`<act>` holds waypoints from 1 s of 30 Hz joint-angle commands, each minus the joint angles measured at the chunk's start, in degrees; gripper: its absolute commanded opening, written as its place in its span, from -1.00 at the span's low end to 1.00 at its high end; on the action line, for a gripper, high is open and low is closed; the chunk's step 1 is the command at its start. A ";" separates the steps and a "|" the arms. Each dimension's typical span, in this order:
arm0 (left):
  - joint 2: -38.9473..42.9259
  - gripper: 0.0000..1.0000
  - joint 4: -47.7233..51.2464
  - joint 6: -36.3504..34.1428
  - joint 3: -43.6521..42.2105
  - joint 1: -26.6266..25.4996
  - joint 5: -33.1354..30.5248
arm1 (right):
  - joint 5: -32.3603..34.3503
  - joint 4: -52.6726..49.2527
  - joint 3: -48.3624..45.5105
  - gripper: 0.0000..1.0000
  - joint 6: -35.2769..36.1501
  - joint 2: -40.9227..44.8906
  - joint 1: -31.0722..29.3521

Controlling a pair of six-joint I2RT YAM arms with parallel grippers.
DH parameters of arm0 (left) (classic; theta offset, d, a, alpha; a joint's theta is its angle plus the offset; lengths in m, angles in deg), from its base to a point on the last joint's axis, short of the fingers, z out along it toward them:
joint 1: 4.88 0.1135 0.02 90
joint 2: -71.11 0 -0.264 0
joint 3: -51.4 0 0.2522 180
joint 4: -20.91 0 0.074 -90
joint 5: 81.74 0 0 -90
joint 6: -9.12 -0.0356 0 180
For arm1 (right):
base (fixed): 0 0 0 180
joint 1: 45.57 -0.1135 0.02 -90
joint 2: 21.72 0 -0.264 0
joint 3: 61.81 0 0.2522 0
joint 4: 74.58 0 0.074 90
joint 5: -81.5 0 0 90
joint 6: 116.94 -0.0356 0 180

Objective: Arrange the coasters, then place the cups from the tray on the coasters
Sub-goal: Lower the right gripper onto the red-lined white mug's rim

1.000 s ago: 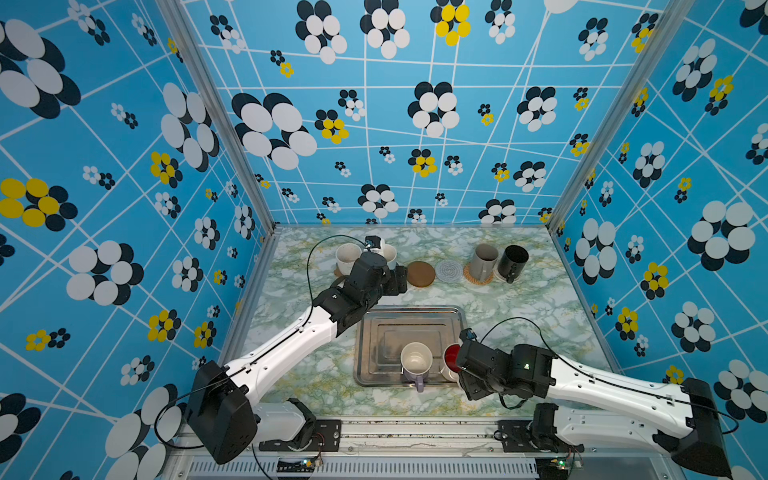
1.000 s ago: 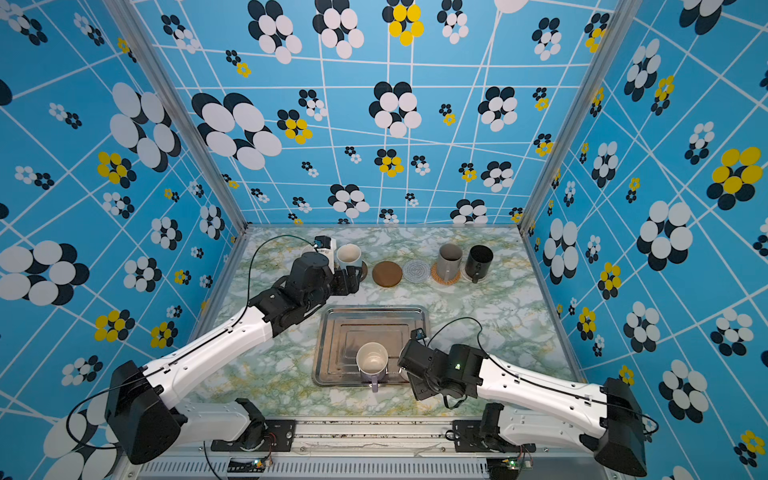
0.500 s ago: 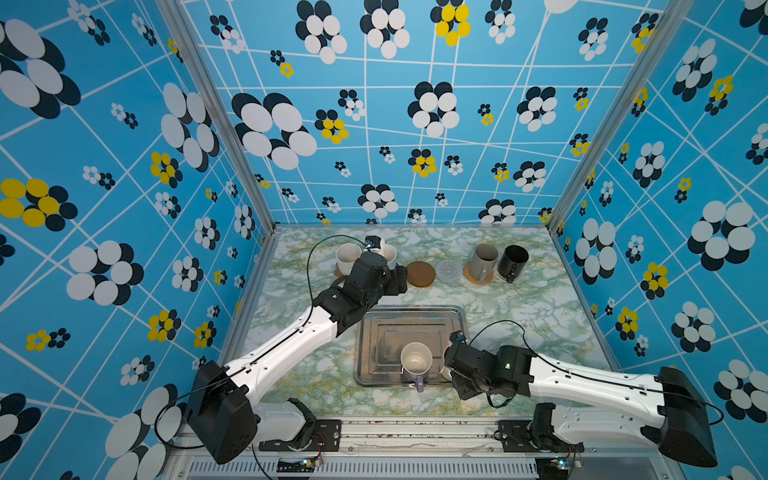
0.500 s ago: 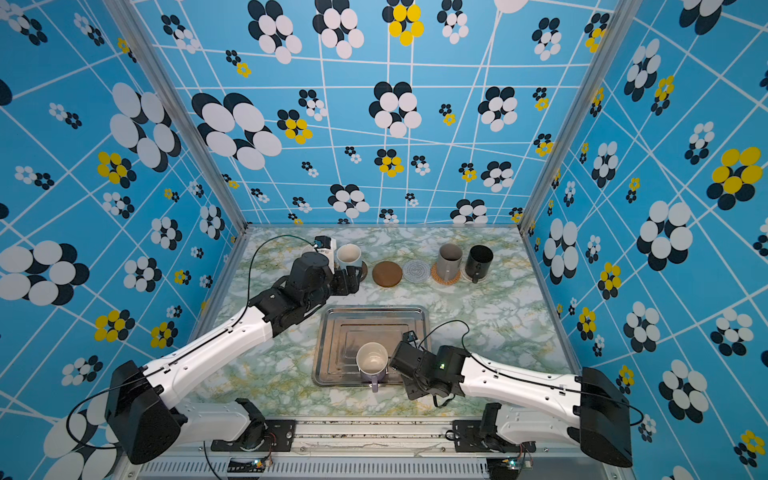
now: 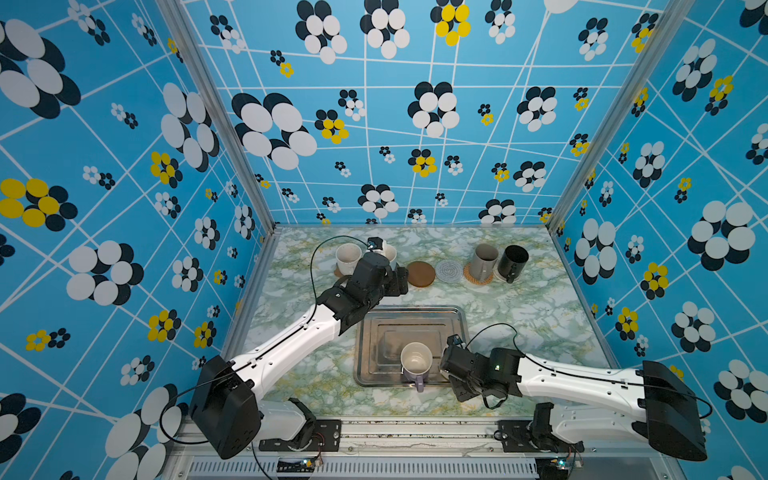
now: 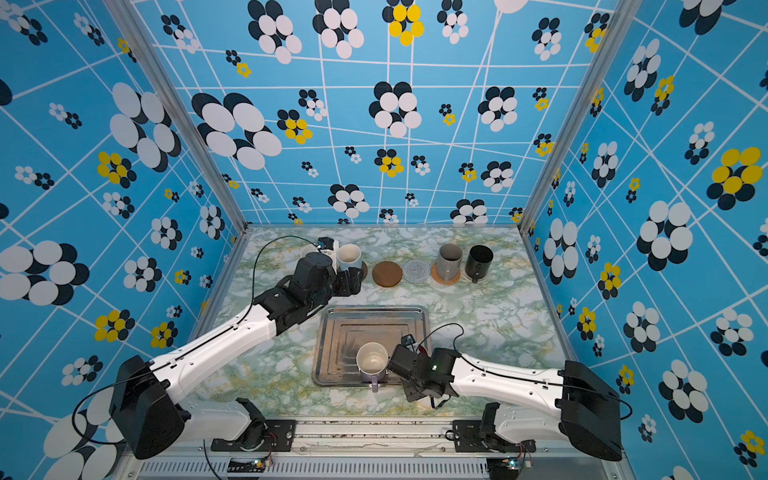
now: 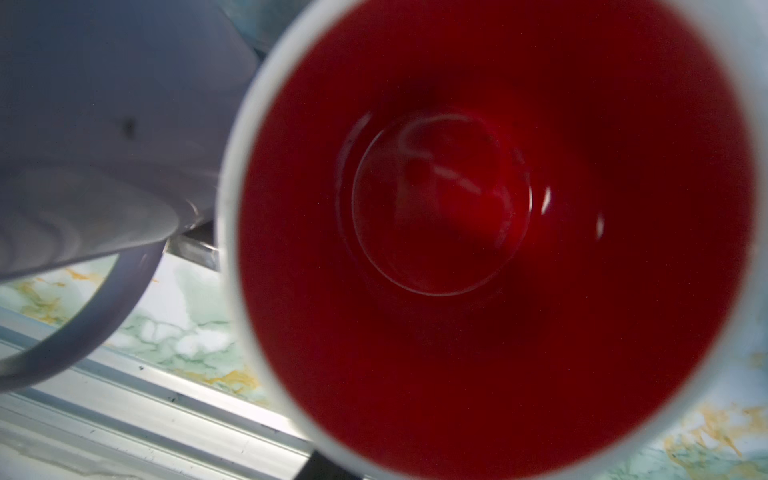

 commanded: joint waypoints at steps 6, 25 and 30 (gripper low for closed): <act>-0.53 0.66 0.36 -0.35 1.50 0.31 0.69 | 3.28 2.31 -2.18 -0.40 -2.18 0.85 -0.36; -1.11 0.66 0.62 -0.73 2.07 0.26 1.30 | 5.82 2.06 -1.26 -1.00 -2.50 -0.21 -0.36; -1.23 0.66 0.63 -0.94 2.07 0.27 1.13 | 7.62 0.80 0.32 -1.00 -2.73 0.40 -0.36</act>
